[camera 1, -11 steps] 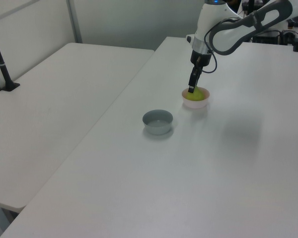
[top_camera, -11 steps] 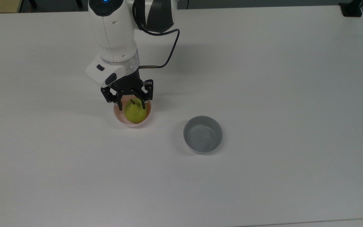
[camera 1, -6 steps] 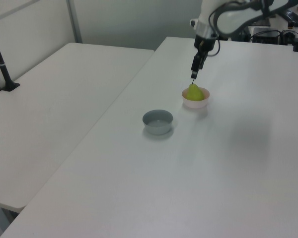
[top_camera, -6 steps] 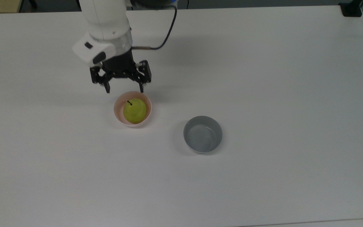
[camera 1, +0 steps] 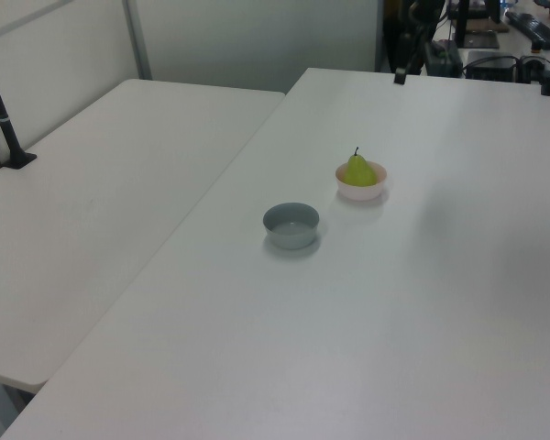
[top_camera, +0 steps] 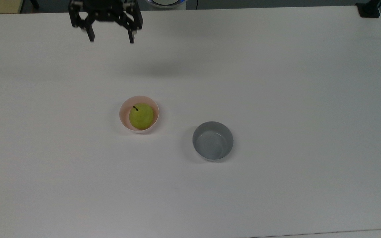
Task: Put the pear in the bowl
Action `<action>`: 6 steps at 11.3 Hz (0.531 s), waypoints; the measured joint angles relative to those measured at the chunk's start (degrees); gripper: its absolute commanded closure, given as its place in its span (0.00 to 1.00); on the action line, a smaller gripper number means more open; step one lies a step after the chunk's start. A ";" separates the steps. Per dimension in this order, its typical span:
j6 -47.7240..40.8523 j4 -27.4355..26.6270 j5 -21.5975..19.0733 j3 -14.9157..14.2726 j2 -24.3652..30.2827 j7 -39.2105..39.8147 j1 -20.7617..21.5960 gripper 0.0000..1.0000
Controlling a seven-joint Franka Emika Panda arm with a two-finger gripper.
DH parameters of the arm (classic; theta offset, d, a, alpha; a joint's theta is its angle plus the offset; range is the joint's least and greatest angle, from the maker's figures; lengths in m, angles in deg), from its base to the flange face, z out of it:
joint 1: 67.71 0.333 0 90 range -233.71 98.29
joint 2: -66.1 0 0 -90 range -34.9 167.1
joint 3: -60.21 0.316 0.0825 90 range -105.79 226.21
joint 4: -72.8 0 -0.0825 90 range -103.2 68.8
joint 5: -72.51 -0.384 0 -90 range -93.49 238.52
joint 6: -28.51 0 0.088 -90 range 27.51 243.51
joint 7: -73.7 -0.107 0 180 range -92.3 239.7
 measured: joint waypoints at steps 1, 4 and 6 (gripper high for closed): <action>-2.87 0.13 0.00 0.00 1.75 -0.01 -0.08 0.00; -8.81 2.38 -0.11 0.07 3.98 -0.32 -0.35 0.00; -8.95 2.90 -0.16 0.50 3.93 -0.44 -0.34 0.00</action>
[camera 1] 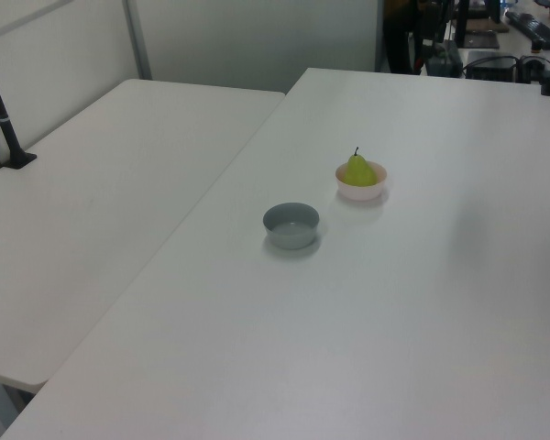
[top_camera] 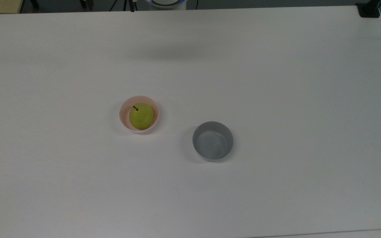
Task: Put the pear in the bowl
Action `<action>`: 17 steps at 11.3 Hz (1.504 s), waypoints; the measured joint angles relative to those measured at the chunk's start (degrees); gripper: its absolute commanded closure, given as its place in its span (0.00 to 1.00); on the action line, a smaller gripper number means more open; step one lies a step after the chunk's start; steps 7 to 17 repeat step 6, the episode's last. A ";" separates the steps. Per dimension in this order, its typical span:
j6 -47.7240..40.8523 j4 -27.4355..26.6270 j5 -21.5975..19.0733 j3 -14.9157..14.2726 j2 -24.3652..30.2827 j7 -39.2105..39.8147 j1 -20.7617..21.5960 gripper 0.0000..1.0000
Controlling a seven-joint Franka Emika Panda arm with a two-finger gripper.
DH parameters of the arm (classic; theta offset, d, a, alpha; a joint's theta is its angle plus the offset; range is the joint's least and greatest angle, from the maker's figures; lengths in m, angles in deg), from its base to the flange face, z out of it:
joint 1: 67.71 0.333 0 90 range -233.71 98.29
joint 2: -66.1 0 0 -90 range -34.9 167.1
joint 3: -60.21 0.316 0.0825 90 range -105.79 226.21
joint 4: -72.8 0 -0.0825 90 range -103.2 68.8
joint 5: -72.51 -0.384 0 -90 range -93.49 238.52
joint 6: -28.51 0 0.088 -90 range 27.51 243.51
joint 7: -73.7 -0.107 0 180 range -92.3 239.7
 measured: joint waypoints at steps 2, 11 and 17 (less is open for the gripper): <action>0.00 0.00 0.00 0.35 -0.25 -0.21 0.03 0.00; 0.00 0.01 0.00 0.36 -0.33 -0.23 0.03 0.00; 0.00 0.01 0.00 0.36 -0.33 -0.23 0.03 0.00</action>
